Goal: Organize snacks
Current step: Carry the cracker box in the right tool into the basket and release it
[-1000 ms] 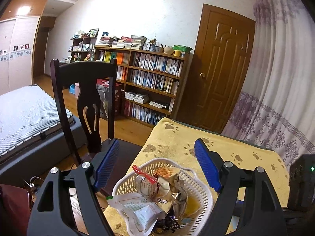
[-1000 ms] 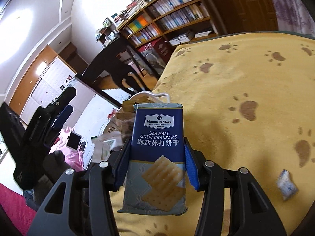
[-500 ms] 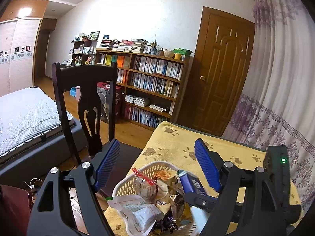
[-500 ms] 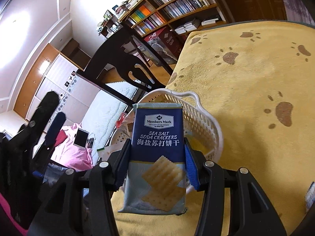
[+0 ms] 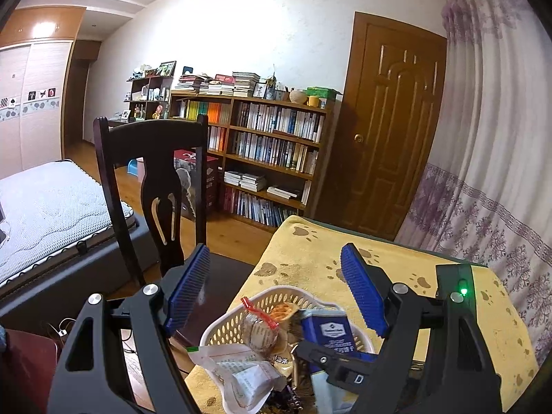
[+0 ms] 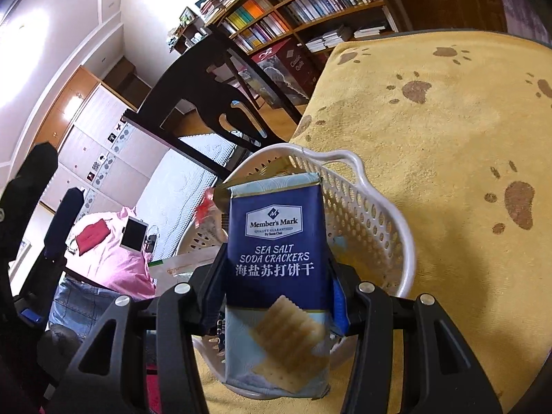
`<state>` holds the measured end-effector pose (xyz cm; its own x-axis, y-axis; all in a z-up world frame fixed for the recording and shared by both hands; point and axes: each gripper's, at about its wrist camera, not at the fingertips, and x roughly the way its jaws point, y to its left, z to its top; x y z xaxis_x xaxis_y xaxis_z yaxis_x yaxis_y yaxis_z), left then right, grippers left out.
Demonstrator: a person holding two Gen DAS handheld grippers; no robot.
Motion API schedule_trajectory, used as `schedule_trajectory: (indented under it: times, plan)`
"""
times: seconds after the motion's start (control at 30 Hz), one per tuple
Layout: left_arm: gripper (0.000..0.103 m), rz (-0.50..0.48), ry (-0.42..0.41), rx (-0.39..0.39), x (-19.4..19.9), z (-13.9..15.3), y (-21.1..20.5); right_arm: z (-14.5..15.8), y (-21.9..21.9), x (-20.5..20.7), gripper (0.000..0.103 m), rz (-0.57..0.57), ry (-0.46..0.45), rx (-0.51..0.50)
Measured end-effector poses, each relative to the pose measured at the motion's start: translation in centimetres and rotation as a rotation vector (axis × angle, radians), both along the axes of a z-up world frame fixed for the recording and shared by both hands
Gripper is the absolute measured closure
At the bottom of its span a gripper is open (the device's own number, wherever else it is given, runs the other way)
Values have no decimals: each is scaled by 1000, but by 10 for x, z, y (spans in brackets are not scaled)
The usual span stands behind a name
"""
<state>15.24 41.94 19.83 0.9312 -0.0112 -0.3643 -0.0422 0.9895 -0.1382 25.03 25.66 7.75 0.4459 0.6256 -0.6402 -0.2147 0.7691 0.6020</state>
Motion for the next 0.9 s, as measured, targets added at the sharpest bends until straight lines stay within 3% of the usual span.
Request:
schedule_trajectory:
  times: [0.53, 0.9]
  plan:
    - [24, 15, 1, -20, 2, -1, 7, 3, 12, -5, 53, 24, -38, -70]
    - [21, 34, -8, -35, -1, 0, 15, 18, -18, -16, 41, -56, -71, -21]
